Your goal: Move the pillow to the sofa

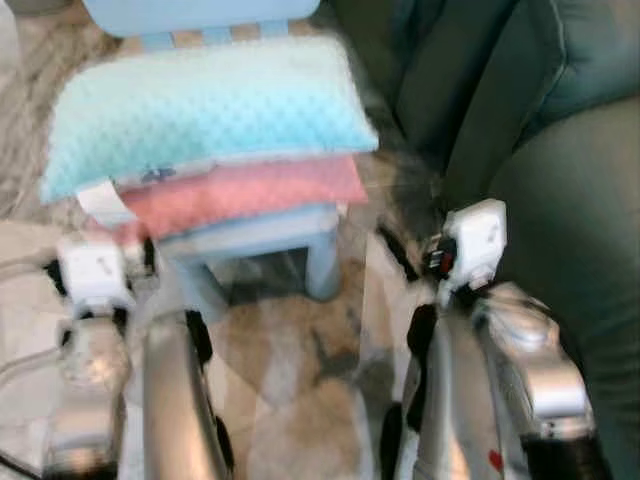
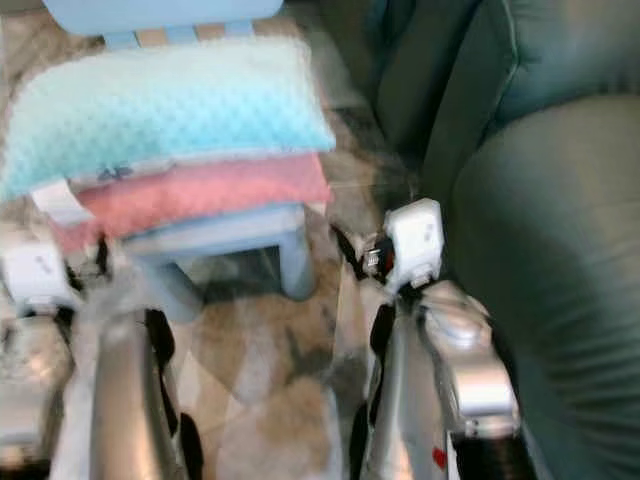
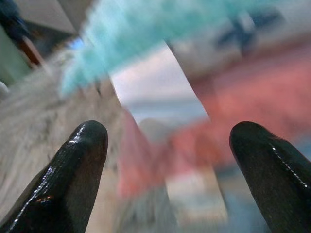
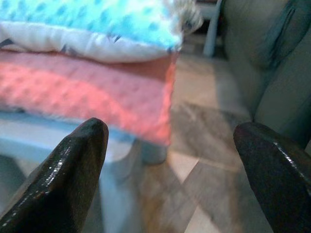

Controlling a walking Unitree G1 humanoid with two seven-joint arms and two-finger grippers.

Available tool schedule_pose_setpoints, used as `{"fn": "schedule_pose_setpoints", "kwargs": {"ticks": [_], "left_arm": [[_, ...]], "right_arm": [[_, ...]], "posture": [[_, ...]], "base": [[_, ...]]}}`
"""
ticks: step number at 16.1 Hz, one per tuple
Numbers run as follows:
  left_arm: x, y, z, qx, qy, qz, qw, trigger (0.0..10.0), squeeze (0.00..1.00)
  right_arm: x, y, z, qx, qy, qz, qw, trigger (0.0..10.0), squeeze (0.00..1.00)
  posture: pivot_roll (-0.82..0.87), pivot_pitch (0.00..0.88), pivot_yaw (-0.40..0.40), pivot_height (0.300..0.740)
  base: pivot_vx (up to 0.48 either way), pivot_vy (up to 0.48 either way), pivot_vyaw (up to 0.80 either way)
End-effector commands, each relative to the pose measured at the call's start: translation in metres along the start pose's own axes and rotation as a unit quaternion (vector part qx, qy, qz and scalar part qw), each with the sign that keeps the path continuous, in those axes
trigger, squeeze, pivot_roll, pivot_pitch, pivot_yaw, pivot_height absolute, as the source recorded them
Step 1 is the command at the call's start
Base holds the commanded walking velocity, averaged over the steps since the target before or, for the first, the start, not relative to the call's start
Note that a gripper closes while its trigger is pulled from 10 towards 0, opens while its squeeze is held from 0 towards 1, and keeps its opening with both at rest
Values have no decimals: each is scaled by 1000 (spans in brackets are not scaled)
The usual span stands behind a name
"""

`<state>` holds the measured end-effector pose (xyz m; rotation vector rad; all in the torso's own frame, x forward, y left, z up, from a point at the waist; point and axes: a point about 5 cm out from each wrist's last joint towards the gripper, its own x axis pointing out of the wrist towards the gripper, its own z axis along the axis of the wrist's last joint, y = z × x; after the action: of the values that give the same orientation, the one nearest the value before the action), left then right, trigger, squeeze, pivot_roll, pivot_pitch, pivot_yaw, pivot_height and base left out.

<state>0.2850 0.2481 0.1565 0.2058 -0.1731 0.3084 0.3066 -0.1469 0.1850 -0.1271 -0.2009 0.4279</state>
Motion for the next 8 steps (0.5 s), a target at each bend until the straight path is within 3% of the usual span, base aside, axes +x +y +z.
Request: {"fn": "schedule_pose_setpoints", "kwargs": {"ticks": [1,5,6,8], "left_arm": [[7,11,7,-2,-13,18,1000,10000,0],[43,35,58,-44,-101,61,992,10000,0],[44,36,59,-47,-102,62,992,10000,0],[62,47,74,-75,-118,74,987,10000,0]], "right_arm": [[3,-8,9,-7,-16,-10,1000,10000,0],[26,-24,68,-11,-127,-22,992,10000,0],[27,-24,69,-9,-130,-21,991,10000,0],[40,-32,75,46,-144,-8,988,10000,0]], "posture": [[-34,256,-22,339],[-33,241,-15,339],[-33,241,-15,339],[-27,243,-13,339]], "base": [[0,0,0],[0,0,0],[0,0,0],[0,0,0]]}}
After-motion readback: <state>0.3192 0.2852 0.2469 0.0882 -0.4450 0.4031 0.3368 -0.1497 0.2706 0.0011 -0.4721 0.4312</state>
